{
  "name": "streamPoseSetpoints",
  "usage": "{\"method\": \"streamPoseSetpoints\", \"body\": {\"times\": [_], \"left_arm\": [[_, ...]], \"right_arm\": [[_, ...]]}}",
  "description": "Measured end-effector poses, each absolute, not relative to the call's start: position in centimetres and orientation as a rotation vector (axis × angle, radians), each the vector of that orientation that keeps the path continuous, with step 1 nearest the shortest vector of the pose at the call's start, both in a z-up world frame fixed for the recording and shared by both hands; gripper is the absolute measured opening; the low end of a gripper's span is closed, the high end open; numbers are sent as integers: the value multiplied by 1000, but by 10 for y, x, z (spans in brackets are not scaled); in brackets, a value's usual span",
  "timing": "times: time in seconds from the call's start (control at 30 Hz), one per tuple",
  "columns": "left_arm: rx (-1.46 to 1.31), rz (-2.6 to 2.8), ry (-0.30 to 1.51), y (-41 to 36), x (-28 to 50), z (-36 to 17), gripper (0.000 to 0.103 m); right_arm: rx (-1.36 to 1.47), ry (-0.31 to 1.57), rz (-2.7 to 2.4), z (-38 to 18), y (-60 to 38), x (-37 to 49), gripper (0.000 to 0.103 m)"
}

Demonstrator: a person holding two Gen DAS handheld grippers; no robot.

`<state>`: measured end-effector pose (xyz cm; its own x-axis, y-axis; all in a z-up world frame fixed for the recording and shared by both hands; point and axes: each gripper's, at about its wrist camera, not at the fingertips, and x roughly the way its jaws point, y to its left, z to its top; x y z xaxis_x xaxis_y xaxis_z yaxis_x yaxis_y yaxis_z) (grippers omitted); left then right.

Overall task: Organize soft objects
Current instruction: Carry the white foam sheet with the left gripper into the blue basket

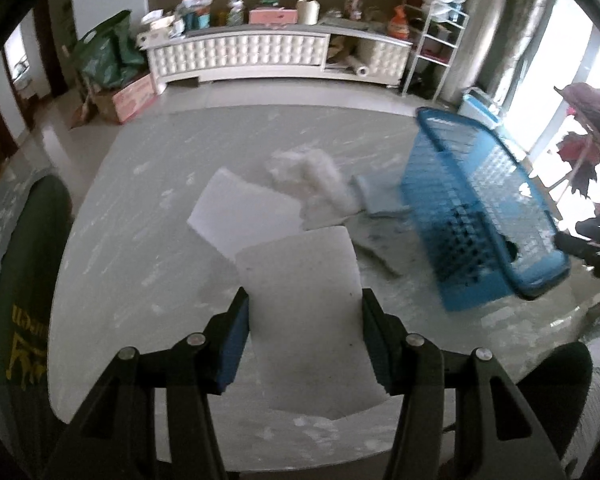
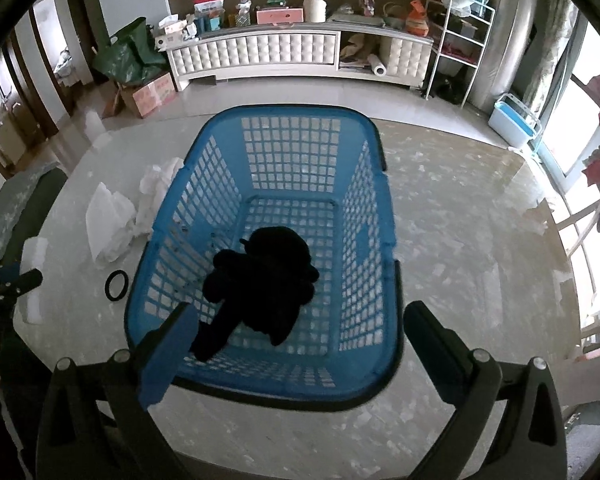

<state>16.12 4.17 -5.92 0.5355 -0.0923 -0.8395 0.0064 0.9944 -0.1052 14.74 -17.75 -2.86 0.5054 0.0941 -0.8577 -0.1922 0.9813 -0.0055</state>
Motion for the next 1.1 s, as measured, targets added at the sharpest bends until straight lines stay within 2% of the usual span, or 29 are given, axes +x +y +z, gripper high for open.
{"method": "streamPoseSetpoints", "body": {"times": [0.6,1.1], "left_arm": [[12,-224,955,-44,197,-17,50],[105,-358,964,-107,261,-28,50]], "right_arm": [[-62,1008,161,-37,-206,146,103],[-22,1006,149,-48,-225,157,103]]}}
